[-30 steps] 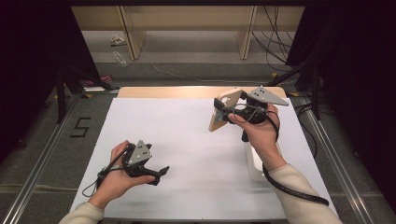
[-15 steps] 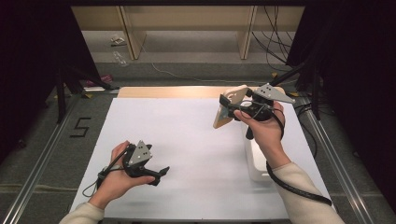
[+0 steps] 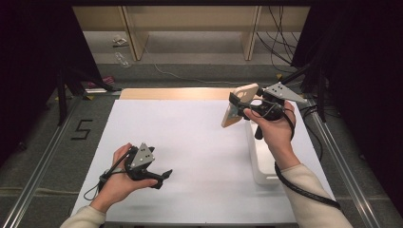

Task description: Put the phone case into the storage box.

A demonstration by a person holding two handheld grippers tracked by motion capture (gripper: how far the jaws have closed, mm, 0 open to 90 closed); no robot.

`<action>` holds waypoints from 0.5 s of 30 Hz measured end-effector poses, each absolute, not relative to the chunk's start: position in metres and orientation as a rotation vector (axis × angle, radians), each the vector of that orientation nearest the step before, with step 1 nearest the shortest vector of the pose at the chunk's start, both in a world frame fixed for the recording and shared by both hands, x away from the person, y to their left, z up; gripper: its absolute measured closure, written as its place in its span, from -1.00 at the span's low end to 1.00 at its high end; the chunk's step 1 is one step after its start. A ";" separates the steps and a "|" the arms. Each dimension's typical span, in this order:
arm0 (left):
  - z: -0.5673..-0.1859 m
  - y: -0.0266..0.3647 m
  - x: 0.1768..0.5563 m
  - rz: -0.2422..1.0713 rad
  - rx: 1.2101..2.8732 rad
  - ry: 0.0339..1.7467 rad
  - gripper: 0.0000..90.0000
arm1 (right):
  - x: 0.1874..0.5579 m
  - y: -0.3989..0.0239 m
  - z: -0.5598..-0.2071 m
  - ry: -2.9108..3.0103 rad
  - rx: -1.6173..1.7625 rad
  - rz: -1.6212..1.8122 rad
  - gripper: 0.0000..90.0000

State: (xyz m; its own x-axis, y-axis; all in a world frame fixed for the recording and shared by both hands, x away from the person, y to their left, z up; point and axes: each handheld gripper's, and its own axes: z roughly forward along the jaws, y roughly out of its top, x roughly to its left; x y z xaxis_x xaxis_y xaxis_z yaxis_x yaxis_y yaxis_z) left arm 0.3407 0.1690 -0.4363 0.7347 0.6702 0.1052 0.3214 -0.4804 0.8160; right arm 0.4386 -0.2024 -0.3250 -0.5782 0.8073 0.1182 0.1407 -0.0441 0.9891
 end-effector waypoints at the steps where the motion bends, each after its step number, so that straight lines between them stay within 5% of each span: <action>1: -0.436 0.169 0.341 0.531 2.097 0.747 -0.93 | 0.439 -0.203 -0.325 1.716 1.006 1.670 -0.72; 15: -0.436 0.170 0.340 0.532 2.096 0.747 -0.93 | 0.440 -0.207 -0.324 1.709 1.019 1.659 -0.72</action>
State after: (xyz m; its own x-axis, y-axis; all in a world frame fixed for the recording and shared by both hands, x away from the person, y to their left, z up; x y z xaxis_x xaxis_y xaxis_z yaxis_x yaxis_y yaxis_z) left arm 0.3404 0.1696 -0.4356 0.7337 0.6710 0.1066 0.3206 -0.4803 0.8164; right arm 0.4398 -0.2069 -0.3245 -0.5655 0.8158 0.1212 0.1452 -0.0462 0.9883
